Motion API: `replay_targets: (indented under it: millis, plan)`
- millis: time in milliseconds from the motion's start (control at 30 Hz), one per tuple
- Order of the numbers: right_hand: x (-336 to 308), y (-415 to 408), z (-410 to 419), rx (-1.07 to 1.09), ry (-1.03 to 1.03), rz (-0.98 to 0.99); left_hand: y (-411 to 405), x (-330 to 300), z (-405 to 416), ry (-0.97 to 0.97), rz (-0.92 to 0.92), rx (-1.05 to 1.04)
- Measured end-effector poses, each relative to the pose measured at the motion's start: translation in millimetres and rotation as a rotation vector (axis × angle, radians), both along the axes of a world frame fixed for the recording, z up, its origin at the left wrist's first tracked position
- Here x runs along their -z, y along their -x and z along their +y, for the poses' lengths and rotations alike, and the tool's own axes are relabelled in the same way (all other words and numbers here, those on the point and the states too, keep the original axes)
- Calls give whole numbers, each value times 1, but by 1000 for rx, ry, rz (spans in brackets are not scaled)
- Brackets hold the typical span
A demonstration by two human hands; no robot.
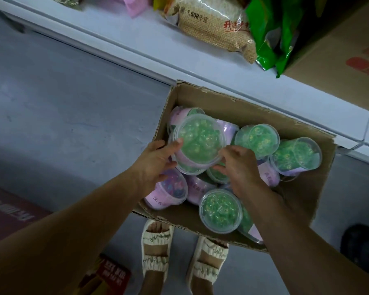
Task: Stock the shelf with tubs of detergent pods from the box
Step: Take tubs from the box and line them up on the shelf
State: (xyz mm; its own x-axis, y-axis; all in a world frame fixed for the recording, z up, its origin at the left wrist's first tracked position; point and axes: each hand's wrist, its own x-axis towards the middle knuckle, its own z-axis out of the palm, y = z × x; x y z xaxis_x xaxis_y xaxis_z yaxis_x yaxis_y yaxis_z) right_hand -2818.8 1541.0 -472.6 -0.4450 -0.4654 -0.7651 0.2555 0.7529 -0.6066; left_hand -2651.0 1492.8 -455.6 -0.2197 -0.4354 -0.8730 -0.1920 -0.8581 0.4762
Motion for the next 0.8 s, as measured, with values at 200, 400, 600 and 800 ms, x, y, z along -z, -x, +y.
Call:
replay_targets:
  millis: [200,400,600,800]
  plan:
    - [-16,-6,-15,-194,120,39,-8,-6,-15,28,1,-49]
    - [9,-6,-18,-340,28,171,-24,-2,-15,89,-95,-225]
    - [80,-4,-2,-545,-240,251,-33,16,-14,150,-135,-338]
    - [103,-17,7,-480,-194,288,-35,26,-11,176,-129,-344]
